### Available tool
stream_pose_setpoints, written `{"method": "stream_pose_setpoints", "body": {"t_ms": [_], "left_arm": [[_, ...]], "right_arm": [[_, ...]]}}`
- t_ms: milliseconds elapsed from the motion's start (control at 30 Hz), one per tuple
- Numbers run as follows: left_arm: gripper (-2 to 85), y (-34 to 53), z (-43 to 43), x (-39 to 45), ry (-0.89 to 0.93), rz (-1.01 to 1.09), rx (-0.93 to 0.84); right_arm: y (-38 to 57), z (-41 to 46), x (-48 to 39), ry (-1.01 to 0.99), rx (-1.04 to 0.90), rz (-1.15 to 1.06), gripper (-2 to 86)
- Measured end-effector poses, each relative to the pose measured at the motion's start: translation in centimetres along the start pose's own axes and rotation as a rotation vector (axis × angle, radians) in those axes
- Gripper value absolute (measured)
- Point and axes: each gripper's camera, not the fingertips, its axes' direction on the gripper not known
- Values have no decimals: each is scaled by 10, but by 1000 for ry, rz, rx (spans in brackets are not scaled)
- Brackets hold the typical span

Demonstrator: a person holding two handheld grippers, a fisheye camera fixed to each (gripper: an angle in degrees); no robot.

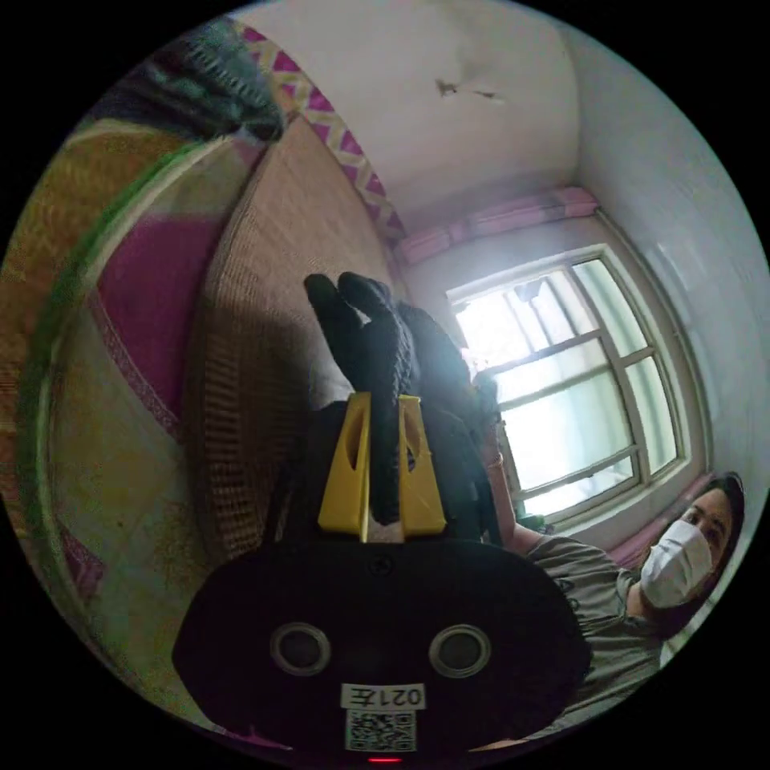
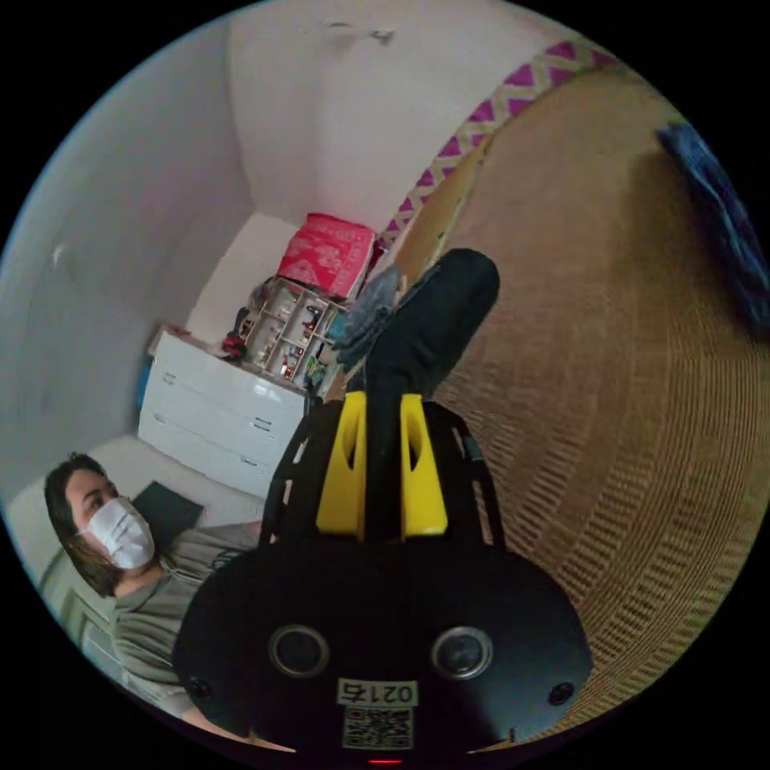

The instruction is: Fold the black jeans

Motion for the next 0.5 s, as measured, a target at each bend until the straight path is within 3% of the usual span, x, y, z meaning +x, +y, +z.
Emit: {"method": "stream_pose_setpoints", "body": {"t_ms": [133, 333, 433, 500], "left_arm": [[49, -35, -86, 42, -19, 98, 144], [51, -119, -228, 80, -255, 173, 366], [57, -157, -273, 63, -347, 109, 456], [68, -177, -287, 27, -453, 30, 494]], "right_arm": [[-77, 44, -59, -24, -52, -153, 64], [-240, 210, -134, -80, -139, -306, 66], [-298, 301, -153, -44, -146, -334, 76], [-315, 363, -142, 114, -126, -265, 84]]}}
